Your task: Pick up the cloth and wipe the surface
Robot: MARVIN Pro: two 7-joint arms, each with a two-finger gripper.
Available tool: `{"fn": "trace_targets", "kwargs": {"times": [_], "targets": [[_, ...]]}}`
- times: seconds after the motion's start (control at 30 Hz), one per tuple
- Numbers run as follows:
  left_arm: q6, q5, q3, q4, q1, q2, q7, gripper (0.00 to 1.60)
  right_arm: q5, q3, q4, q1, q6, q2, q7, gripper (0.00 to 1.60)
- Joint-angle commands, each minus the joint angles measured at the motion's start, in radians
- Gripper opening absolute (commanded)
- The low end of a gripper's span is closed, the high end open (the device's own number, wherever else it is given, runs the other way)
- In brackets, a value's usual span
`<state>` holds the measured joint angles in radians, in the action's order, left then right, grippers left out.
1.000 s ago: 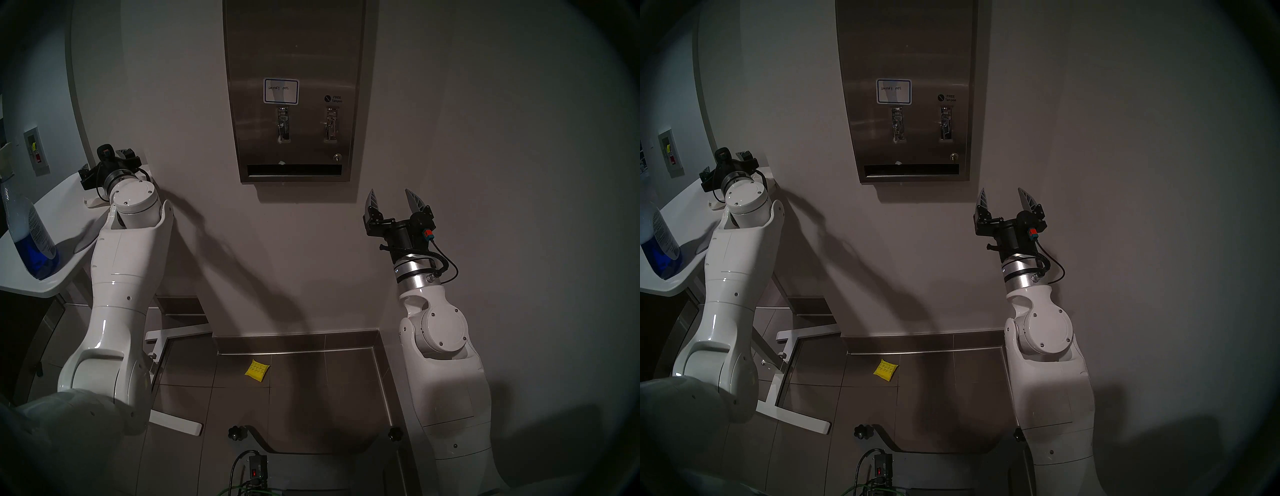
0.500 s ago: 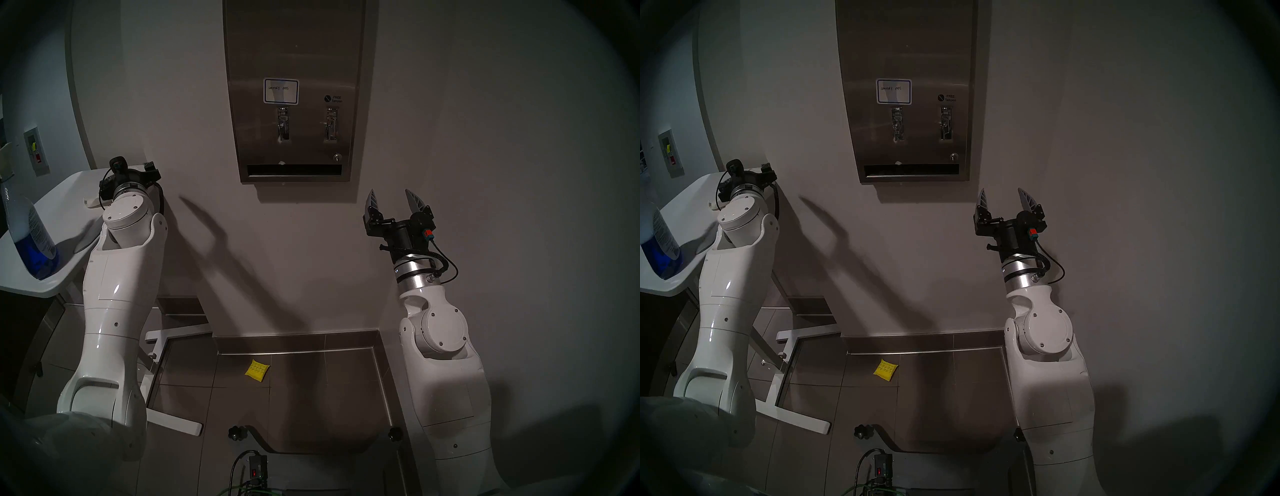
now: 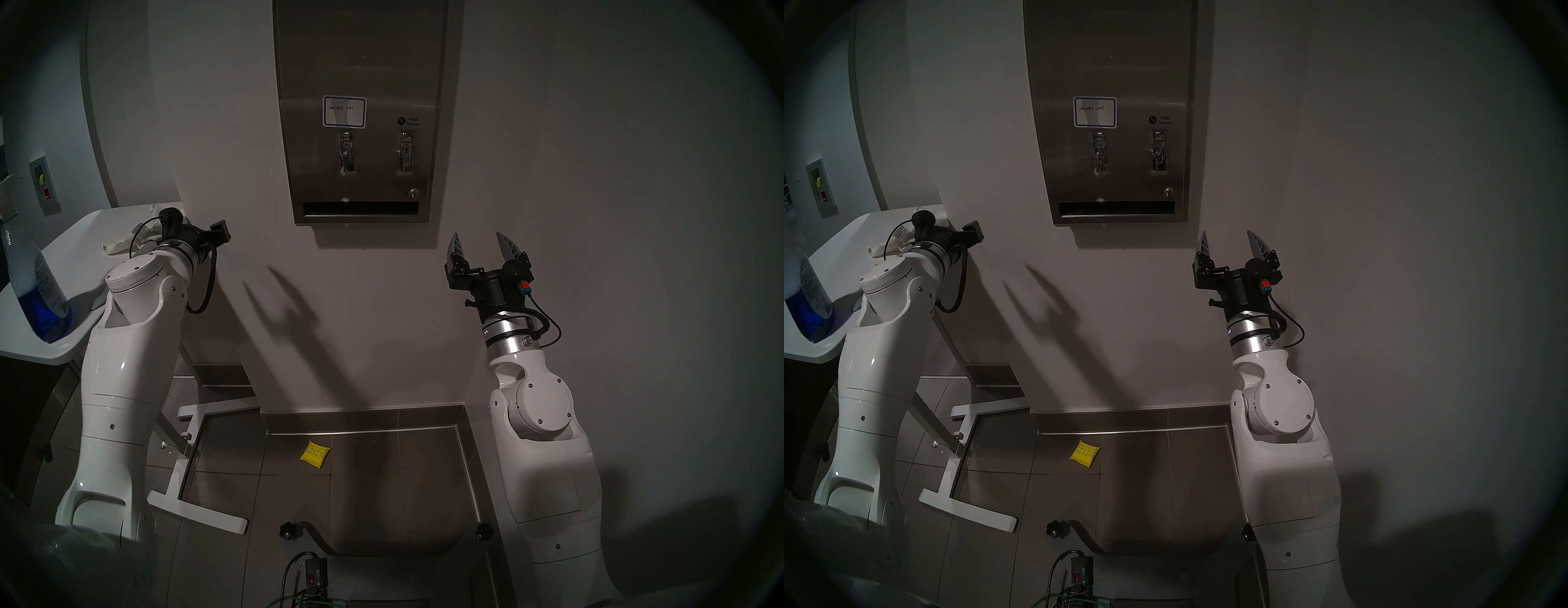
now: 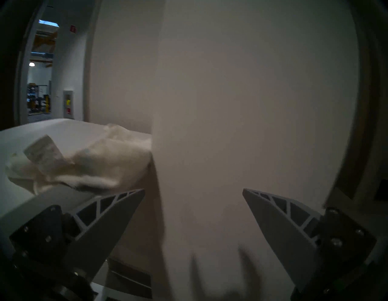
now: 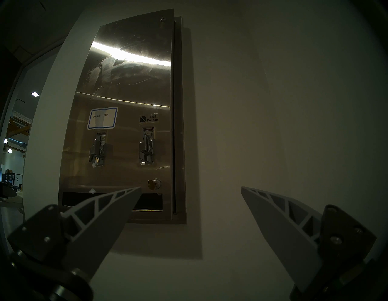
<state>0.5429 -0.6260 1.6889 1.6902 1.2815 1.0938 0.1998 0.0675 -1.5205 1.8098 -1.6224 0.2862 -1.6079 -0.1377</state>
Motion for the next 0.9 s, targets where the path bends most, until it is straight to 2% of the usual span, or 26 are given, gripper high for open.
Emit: {"fn": "trace_targets", "kwargs": {"times": [0.0, 0.03, 0.1, 0.17, 0.2, 0.23, 0.3, 0.4, 0.47, 0.53, 0.57, 0.7, 0.87], "targets": [[-0.074, -0.004, 0.015, 0.007, 0.013, -0.034, -0.080, 1.60, -0.001, 0.000, 0.042, 0.020, 0.011, 0.003, -0.004, 1.60], [-0.074, -0.004, 0.015, 0.007, 0.013, -0.034, -0.080, 1.60, -0.001, 0.000, 0.042, 0.020, 0.011, 0.003, -0.004, 1.60], [-0.119, 0.033, 0.000, -0.018, 0.012, -0.018, -0.058, 1.60, -0.001, 0.000, 0.042, 0.020, 0.011, 0.003, -0.004, 1.60], [-0.156, 0.083, -0.013, -0.036, 0.012, 0.019, -0.014, 1.60, -0.001, 0.000, 0.042, 0.020, 0.011, 0.002, -0.004, 1.60], [-0.143, 0.098, -0.010, -0.040, 0.008, 0.036, -0.010, 1.60, -0.001, 0.000, 0.042, 0.020, 0.011, 0.002, -0.004, 1.60], [-0.190, 0.111, -0.023, -0.049, 0.016, 0.041, 0.001, 1.60, -0.001, 0.000, 0.041, 0.020, 0.011, 0.002, -0.004, 1.60], [-0.171, 0.128, -0.019, -0.051, 0.014, 0.057, 0.001, 1.60, -0.001, 0.000, 0.041, 0.020, 0.011, 0.002, -0.004, 1.60], [-0.242, 0.160, -0.049, -0.050, 0.046, 0.068, -0.003, 1.60, -0.001, 0.000, 0.041, 0.020, 0.011, 0.002, -0.005, 1.60], [-0.242, 0.167, -0.049, -0.045, 0.053, 0.076, -0.008, 1.60, -0.001, 0.000, 0.041, 0.020, 0.011, 0.002, -0.005, 1.60], [-0.293, 0.176, -0.061, -0.042, 0.069, 0.077, -0.006, 1.60, -0.001, 0.000, 0.041, 0.020, 0.011, 0.002, -0.005, 1.60], [-0.279, 0.184, -0.058, -0.035, 0.072, 0.084, -0.007, 1.60, -0.001, 0.000, 0.042, 0.020, 0.011, 0.002, -0.005, 1.60], [-0.344, 0.185, -0.067, -0.045, 0.083, 0.080, -0.007, 1.60, -0.001, 0.000, 0.042, 0.020, 0.011, 0.002, -0.005, 1.60], [-0.352, 0.186, -0.060, -0.049, 0.081, 0.079, -0.006, 1.60, -0.001, -0.001, 0.042, 0.020, 0.011, 0.002, -0.005, 1.60]]}}
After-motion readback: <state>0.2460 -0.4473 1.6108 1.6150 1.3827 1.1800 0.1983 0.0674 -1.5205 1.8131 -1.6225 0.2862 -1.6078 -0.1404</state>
